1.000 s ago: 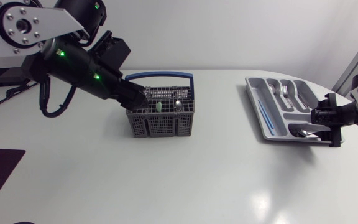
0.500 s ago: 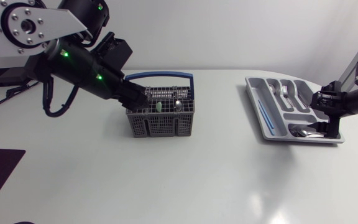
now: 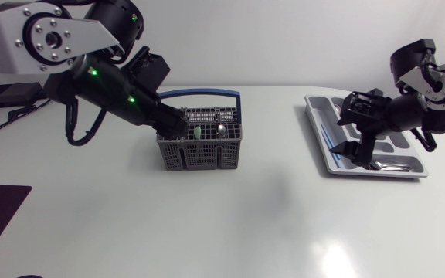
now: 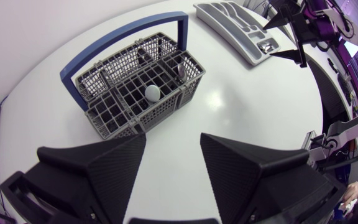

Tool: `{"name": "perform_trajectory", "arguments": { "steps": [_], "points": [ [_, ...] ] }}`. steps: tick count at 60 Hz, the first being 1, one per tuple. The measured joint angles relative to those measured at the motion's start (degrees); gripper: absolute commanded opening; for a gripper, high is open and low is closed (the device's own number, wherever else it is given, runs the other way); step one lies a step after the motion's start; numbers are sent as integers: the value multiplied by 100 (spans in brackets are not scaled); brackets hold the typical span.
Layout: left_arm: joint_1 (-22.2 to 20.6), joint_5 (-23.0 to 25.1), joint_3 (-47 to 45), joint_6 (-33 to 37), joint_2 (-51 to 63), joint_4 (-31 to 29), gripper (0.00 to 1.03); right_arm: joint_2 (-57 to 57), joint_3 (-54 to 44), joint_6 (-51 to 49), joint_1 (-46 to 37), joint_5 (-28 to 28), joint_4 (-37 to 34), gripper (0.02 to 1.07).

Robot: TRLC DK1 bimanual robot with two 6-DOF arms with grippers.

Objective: Unload the cutlery basket into the drawer organizer.

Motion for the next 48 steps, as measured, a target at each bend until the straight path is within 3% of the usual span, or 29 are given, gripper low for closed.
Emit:
{"name": "perform_trajectory", "arguments": {
  "steps": [21, 48],
  "points": [
    [94, 0, -2, 175, 81, 216, 63, -144, 0, 1290, 1285, 251, -28, 99],
    [387, 221, -168, 682, 81, 448, 63, -101, 146, 2671, 2273, 251, -146, 99]
  ]
}}
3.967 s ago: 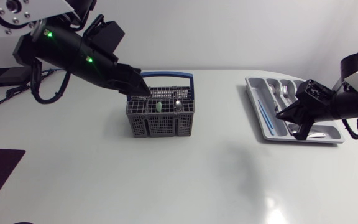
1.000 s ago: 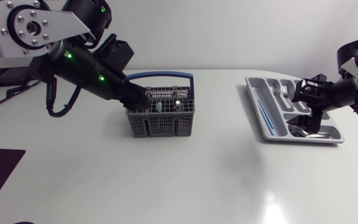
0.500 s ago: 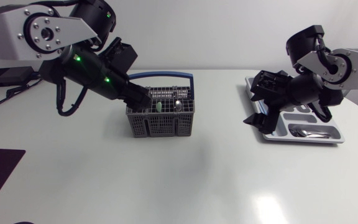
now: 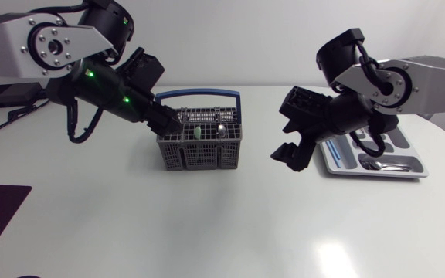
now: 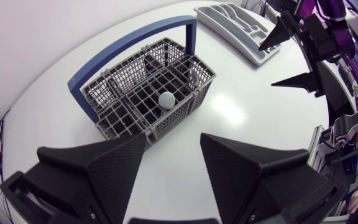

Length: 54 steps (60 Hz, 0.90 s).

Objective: Unload the cutlery basket into the drawer organizer.

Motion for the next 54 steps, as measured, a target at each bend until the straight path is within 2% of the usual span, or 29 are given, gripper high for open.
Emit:
{"name": "perform_trajectory", "arguments": {
  "steps": [12, 34, 54],
  "points": [
    [59, 153, -238, 326, 0, 173, 63, 177, 258, 610, 310, 0, 0, 99],
    [463, 833, -765, 938, 0, 765, 63, 579, 839, 1672, 754, -4, -37, 99],
    [518, 949, -1207, 1130, 0, 1414, 63, 1154, 1606, 2564, 844, -297, -365, 99]
  ]
}}
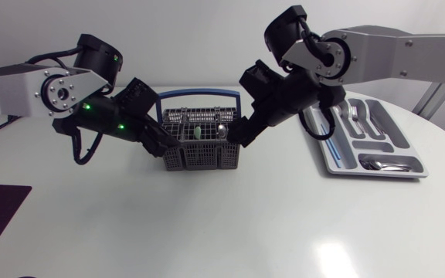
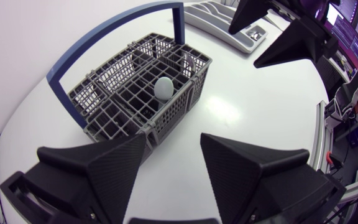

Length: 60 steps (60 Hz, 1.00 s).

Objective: Unload the cutlery basket into the drawer organizer.

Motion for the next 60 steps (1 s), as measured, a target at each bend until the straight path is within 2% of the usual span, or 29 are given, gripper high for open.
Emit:
{"name": "perform_trajectory", "arguments": {
  "steps": [37, 47, 55, 60],
  "points": [
    [9, 42, -708, 267, -264, 1097, 63, 1091, 1329, 1147, 245, -431, -605, 99],
    [9, 39, -734, 267, -267, 1154, 63, 1300, 1513, 1316, 254, -562, -669, 87],
    [9, 39, -734, 267, -267, 1198, 63, 1480, 1805, 1445, 289, -627, -789, 87],
    [9, 35, -761, 271, -267, 1261, 63, 1585, 2015, 1530, 350, -634, -839, 75]
  ]
}}
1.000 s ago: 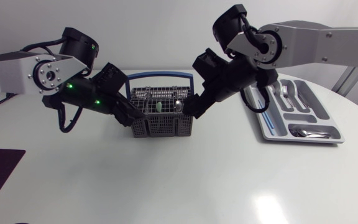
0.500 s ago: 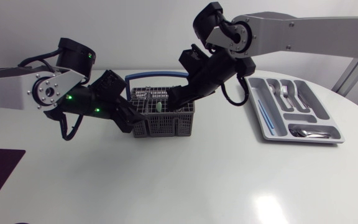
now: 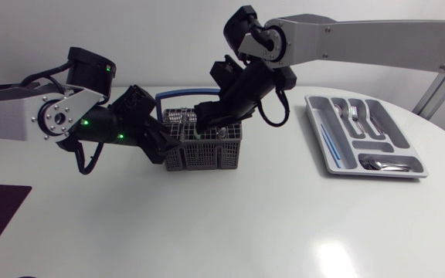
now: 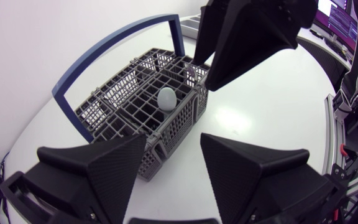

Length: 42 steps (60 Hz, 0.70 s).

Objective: Unload the cutlery basket into the drawer organizer.

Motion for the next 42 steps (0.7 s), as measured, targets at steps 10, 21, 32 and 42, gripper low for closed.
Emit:
{"name": "perform_trajectory", "arguments": {
  "steps": [10, 21, 32, 42],
  "points": [
    [0, -79, -68, 22, 0, 90, 63, 192, 396, 168, 103, -9, -87, 54],
    [2, -127, -103, 39, 0, 155, 63, 391, 708, 380, 146, 85, -343, 48],
    [26, -129, -103, 42, 0, 173, 63, 774, 1574, 382, 245, 481, -1193, 48],
    [55, -149, -103, 39, 0, 173, 63, 1217, 2559, 378, 313, 638, -1993, 38]
  ]
}}
